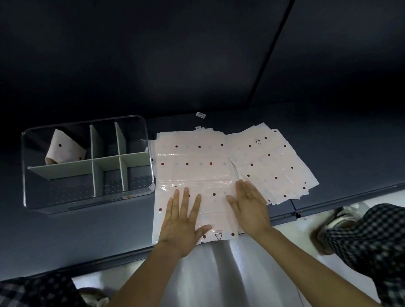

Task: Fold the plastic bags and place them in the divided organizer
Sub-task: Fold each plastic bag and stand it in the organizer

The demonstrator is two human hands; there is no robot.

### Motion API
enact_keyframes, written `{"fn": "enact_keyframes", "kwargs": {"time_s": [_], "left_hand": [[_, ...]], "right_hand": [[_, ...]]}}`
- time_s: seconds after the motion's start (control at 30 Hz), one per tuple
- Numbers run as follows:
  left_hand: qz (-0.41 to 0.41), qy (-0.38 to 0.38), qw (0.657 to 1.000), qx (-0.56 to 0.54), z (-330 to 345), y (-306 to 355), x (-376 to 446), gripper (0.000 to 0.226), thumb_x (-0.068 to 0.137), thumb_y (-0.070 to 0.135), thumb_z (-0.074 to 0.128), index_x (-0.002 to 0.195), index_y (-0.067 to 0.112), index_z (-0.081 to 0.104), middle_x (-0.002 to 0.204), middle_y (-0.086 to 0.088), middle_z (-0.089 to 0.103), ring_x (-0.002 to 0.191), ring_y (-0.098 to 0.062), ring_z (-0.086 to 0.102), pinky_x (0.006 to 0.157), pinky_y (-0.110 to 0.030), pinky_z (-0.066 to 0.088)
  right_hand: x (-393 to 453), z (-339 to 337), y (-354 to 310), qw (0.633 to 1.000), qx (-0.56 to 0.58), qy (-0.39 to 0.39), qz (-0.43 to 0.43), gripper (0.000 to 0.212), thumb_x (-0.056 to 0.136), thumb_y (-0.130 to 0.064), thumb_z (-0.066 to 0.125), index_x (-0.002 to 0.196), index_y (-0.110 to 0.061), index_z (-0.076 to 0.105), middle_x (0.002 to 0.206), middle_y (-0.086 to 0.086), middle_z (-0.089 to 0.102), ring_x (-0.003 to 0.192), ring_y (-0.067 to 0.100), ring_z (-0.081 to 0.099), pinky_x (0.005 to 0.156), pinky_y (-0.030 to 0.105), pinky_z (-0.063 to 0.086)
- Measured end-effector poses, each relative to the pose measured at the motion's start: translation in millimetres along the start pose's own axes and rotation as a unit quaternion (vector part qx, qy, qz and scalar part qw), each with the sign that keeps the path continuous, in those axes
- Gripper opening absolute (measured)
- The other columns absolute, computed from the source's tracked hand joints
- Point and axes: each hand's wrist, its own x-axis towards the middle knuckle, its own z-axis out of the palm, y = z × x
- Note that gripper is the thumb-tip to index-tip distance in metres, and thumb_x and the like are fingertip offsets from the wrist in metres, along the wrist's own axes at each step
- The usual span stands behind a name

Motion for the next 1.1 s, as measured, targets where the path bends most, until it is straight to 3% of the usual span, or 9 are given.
{"fn": "enact_keyframes", "kwargs": {"time_s": [0.23,0.43,0.53,0.6,0.67,0.87,0.97,1.03,1.1], "left_hand": [[0.001,-0.005,1.0,0.006,0,-1,0,0.079,0.088,0.07,0.008,0.137,0.024,-0.033,0.147,-0.013,-0.037,0.135,-0.036,-0.034,0.113,-0.045,-0.019],[0.002,0.016,1.0,-0.001,-7,-4,0,0.079,0.089,0.069,0.016,0.147,0.026,-0.015,0.151,-0.005,-0.029,0.136,-0.031,-0.033,0.11,-0.046,-0.024],[0.026,0.09,0.995,-0.031,-15,3,-4,0.078,0.091,0.059,0.041,0.15,0.02,0.01,0.157,-0.006,-0.008,0.145,-0.028,-0.01,0.114,-0.044,-0.017],[0.066,0.146,0.986,-0.04,-17,12,-12,0.078,0.077,0.048,0.071,0.138,0.009,0.045,0.15,-0.012,0.032,0.139,-0.027,0.032,0.115,-0.045,0.02],[0.087,0.192,0.976,-0.047,-12,19,-17,0.074,0.061,0.041,0.085,0.122,0.005,0.062,0.132,-0.012,0.057,0.122,-0.025,0.055,0.099,-0.045,0.043],[0.082,0.222,0.969,-0.065,-2,16,-28,0.072,0.036,0.01,0.094,0.104,0.005,0.072,0.108,-0.008,0.071,0.097,-0.02,0.069,0.085,-0.036,0.055],[0.091,0.253,0.96,-0.075,-2,11,-30,0.066,0.032,-0.003,0.09,0.095,0.007,0.075,0.101,-0.006,0.073,0.091,-0.019,0.07,0.079,-0.035,0.057],[0.091,0.254,0.959,-0.085,-2,9,-32,0.067,0.031,-0.007,0.088,0.094,0.008,0.075,0.102,-0.005,0.073,0.092,-0.018,0.07,0.078,-0.035,0.057],[0.088,0.246,0.961,-0.091,-1,9,-34,0.069,0.03,-0.01,0.086,0.096,0.009,0.075,0.104,-0.004,0.072,0.093,-0.017,0.07,0.078,-0.035,0.057]], "right_hand": [[48,-31,0,0.993,-0.023,-0.106,-0.047,0.044,0.089,-0.04,0.057,0.125,-0.018,0.047,0.123,0.005,0.053,0.114,0.023,0.046,0.096,0.034,0.038],[63,-51,-3,0.961,-0.016,-0.274,-0.026,0.032,0.086,-0.043,0.061,0.069,-0.026,0.04,0.08,-0.003,0.05,0.08,0.015,0.044,0.068,0.027,0.034],[51,-60,-8,0.945,0.07,-0.318,0.014,0.034,0.088,-0.031,0.062,0.065,-0.022,0.039,0.068,-0.006,0.043,0.061,0.009,0.04,0.054,0.023,0.029],[34,-60,-12,0.932,0.154,-0.323,0.063,0.021,0.091,-0.025,0.058,0.075,-0.018,0.047,0.075,-0.003,0.05,0.065,0.01,0.047,0.054,0.021,0.034],[13,-56,-17,0.894,0.278,-0.325,0.135,0.01,0.094,-0.021,0.055,0.087,-0.014,0.053,0.081,0.001,0.056,0.063,0.011,0.051,0.051,0.02,0.036],[-42,-43,-34,0.669,0.543,-0.39,0.324,0.007,0.094,-0.021,0.056,0.088,-0.017,0.057,0.064,-0.002,0.051,0.05,0.009,0.039,0.044,0.016,0.032],[-44,-40,-33,0.826,0.391,-0.343,0.218,0.019,0.098,-0.031,0.047,0.089,-0.015,0.052,0.073,0.001,0.053,0.057,0.012,0.047,0.052,0.021,0.039],[-40,-37,-22,0.952,0.235,-0.174,0.092,0.013,0.098,-0.022,0.042,0.093,-0.014,0.051,0.085,0.003,0.06,0.074,0.017,0.056,0.067,0.027,0.044],[-33,-37,-6,0.981,0.173,-0.084,-0.038,0.026,0.092,-0.005,0.046,0.114,-0.015,0.054,0.109,0.0,0.06,0.1,0.016,0.053,0.085,0.025,0.041]]}}
